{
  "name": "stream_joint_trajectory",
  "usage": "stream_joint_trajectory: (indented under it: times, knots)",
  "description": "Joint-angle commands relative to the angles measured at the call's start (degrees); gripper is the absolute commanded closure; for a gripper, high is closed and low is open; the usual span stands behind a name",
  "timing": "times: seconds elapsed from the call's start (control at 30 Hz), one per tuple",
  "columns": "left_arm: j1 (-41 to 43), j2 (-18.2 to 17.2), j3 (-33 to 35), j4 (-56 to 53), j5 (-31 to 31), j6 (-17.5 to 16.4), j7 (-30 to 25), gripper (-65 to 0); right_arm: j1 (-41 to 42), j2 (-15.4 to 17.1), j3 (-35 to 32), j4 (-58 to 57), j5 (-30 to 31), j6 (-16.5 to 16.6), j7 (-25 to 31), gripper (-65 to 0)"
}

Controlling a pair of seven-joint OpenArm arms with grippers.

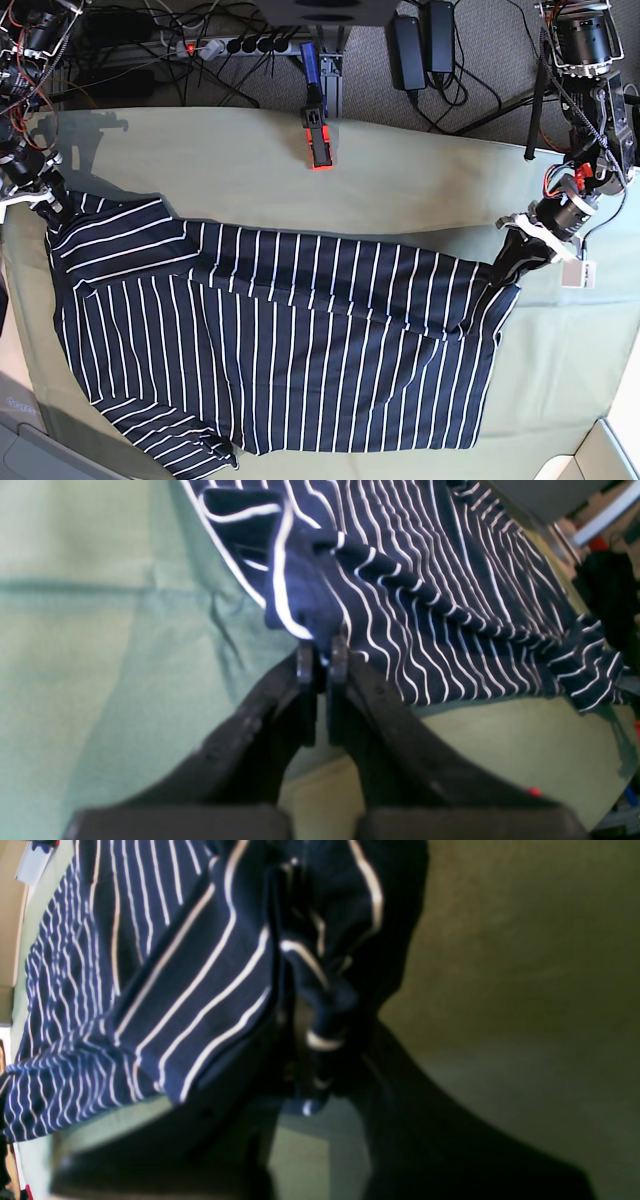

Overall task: Fold the T-shirt properly
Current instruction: 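Pull the shirt edges apart with both grippers to smooth it, then release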

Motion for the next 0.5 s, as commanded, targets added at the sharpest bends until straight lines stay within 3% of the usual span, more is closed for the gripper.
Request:
stream_joint_trajectory:
  times: [0.0, 0.23, 0.47]
  knots:
    - [-0.7, -1.3, -0.2, 1.3, -1.1, -1.4, -1.2, 0.0, 0.3, 2.3, 0.5, 1.1, 0.9, 3.8, 0.6, 0.0]
    - [-0.6, -4.4, -0.3, 1.2, -1.1, -1.4, -0.1, 0.0, 0.2, 6.5, 0.5, 1.1, 1.3, 3.8, 0.4, 0.0]
    - [0.8, -5.2, -0.5, 1.2, -3.2, -1.4, 2.8, 0.0, -1.4, 7.9, 0.5, 1.1, 1.4, 3.8, 0.2, 0.0]
